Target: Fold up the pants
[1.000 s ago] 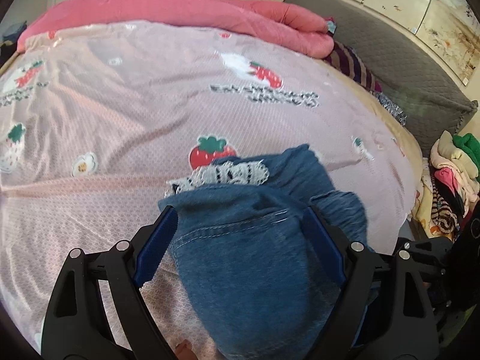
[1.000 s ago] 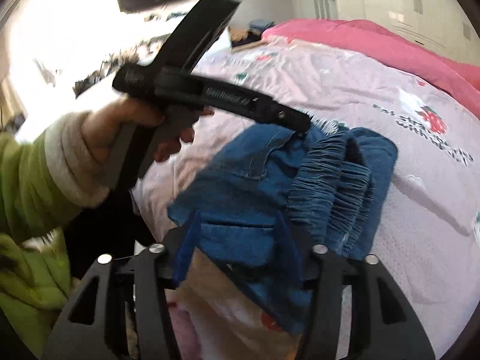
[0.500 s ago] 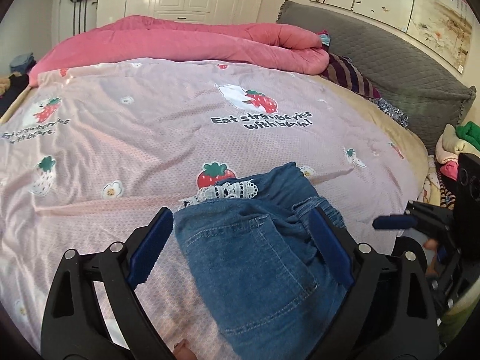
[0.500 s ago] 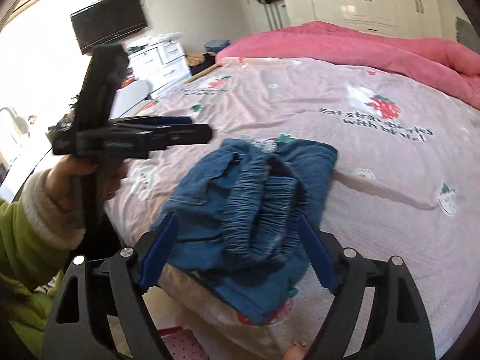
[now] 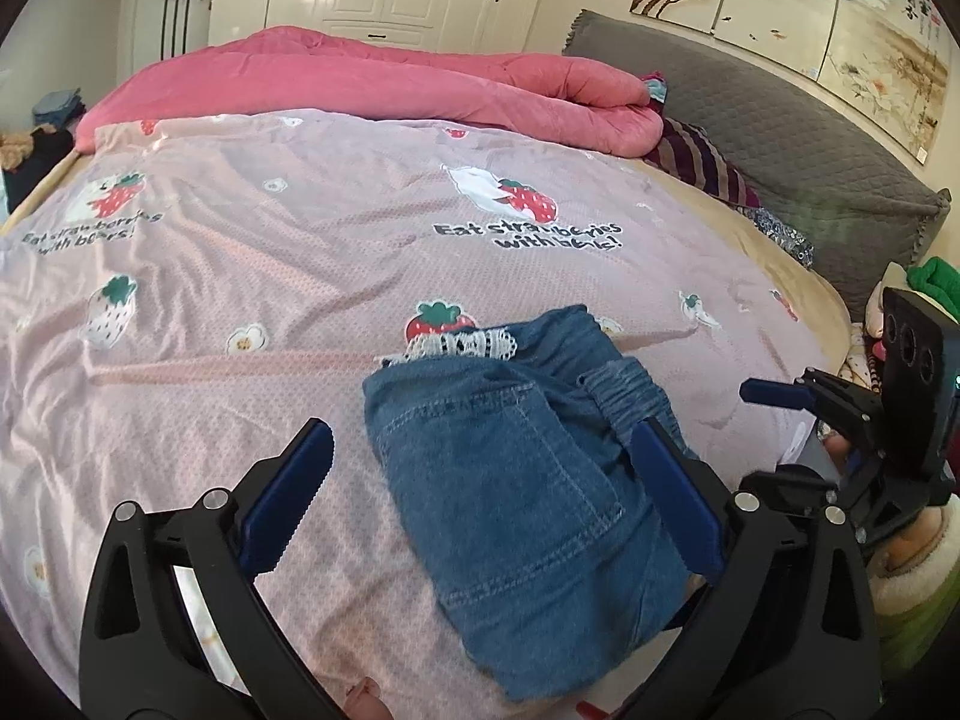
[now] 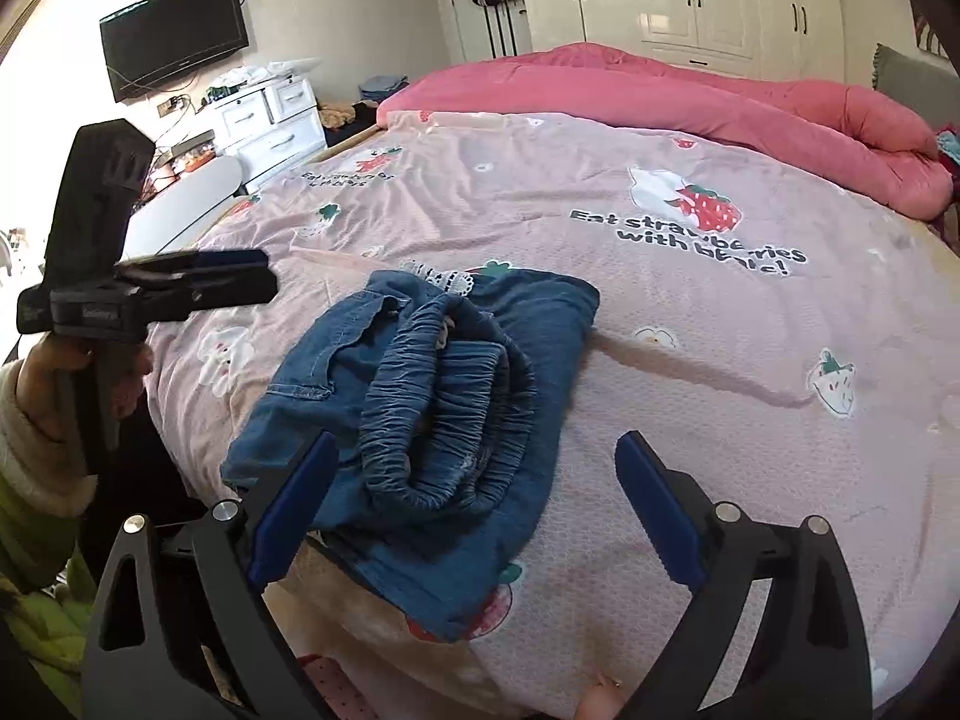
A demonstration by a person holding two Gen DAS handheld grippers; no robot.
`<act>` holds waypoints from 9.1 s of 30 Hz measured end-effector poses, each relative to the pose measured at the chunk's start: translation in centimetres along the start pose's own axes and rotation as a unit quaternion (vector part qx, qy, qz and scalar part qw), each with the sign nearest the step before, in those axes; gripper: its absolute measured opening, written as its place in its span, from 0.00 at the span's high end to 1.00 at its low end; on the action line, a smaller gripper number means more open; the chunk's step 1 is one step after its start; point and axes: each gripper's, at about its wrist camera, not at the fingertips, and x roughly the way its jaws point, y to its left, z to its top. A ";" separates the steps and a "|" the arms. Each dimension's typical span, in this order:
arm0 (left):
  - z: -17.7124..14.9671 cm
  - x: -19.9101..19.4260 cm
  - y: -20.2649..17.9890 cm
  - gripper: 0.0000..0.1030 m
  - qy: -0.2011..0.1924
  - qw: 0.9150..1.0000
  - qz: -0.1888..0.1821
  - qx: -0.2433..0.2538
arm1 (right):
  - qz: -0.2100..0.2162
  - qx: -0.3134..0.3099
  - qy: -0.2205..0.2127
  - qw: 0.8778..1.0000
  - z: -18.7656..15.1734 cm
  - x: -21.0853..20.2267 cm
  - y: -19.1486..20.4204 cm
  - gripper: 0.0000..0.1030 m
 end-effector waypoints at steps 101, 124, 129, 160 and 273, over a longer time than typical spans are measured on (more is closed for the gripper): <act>3.0 6.2 -1.5 0.59 0.049 0.998 -0.027 0.018 | 0.135 0.074 -0.012 0.988 8.8 6.4 -5.6 0.56; 3.0 10.7 -1.0 0.59 0.072 0.997 -0.023 0.000 | 0.104 0.116 0.024 0.988 7.9 10.9 -8.5 0.56; 3.1 10.8 -1.1 0.59 0.073 0.997 -0.023 -0.003 | 0.102 0.116 0.027 0.988 7.8 11.3 -8.5 0.55; 2.7 10.4 -0.5 0.59 0.075 0.997 -0.027 -0.020 | 0.102 0.110 0.027 0.988 8.1 11.4 -7.3 0.55; -8.7 1.6 -3.8 0.09 0.019 0.994 0.101 -0.043 | -0.122 0.070 -0.031 0.990 -5.6 2.7 0.0 0.04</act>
